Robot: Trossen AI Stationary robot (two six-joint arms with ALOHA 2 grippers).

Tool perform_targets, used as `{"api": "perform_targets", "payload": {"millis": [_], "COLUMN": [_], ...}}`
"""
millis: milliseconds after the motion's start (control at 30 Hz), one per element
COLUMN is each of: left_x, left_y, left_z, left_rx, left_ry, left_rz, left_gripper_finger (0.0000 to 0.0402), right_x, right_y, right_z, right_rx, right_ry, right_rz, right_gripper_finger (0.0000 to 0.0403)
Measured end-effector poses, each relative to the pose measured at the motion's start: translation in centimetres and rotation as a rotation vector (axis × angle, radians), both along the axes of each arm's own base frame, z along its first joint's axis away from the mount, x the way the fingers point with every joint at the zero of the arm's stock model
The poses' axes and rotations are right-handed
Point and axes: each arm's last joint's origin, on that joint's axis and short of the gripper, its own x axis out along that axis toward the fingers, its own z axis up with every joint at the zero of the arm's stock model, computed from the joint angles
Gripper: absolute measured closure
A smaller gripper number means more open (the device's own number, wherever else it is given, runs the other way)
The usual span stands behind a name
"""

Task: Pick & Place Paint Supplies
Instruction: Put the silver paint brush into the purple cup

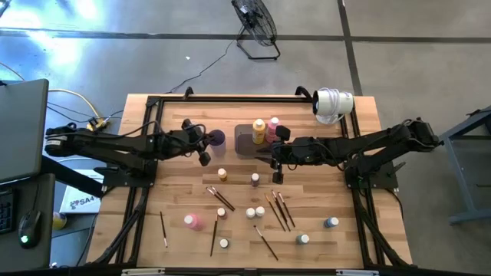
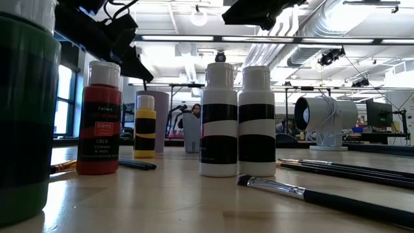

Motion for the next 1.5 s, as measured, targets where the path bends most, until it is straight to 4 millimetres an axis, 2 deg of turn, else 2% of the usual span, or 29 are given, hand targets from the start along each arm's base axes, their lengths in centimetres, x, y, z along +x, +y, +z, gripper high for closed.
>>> {"api": "perform_targets", "payload": {"millis": [300,500,700,833,1000,1167,1500], "left_x": [0.2,0.6,-0.4,-1.0,-1.2,-1.2,-1.2], "left_y": [0.0,0.0,-0.1,-0.5,-0.9,-0.9,-0.9], "left_z": [0.1,1.5,3.1,3.9,4.2,4.0,3.8], "left_rx": [0.003,0.086,0.092,0.068,0.047,0.054,0.024], "left_ry": [-0.016,-0.123,-0.225,-0.28,-0.302,-0.276,-0.263], "left_rz": [0.0,-0.025,-0.059,-0.183,-0.292,-0.317,-0.31], "left_gripper_finger": [0.0265,0.0256,0.0255,0.0275,0.0339,0.0392,0.0391], "right_x": [0.0,0.0,0.0,0.0,0.0,0.0,0.0], "right_y": [0.0,0.0,0.0,0.0,0.0,0.0,0.0], "right_z": [0.0,0.0,-0.1,-0.1,-0.1,-0.1,-0.1], "right_rx": [0.0,0.0,-0.001,-0.001,-0.001,-0.001,-0.001], "right_ry": [0.0,0.0,0.006,0.008,0.008,0.008,0.008], "right_rz": [0.0,0.0,0.0,0.0,0.0,0.0,0.0], "right_gripper_finger": [0.0316,0.0316,0.0316,0.0316,0.0316,0.0316,0.0316]}}
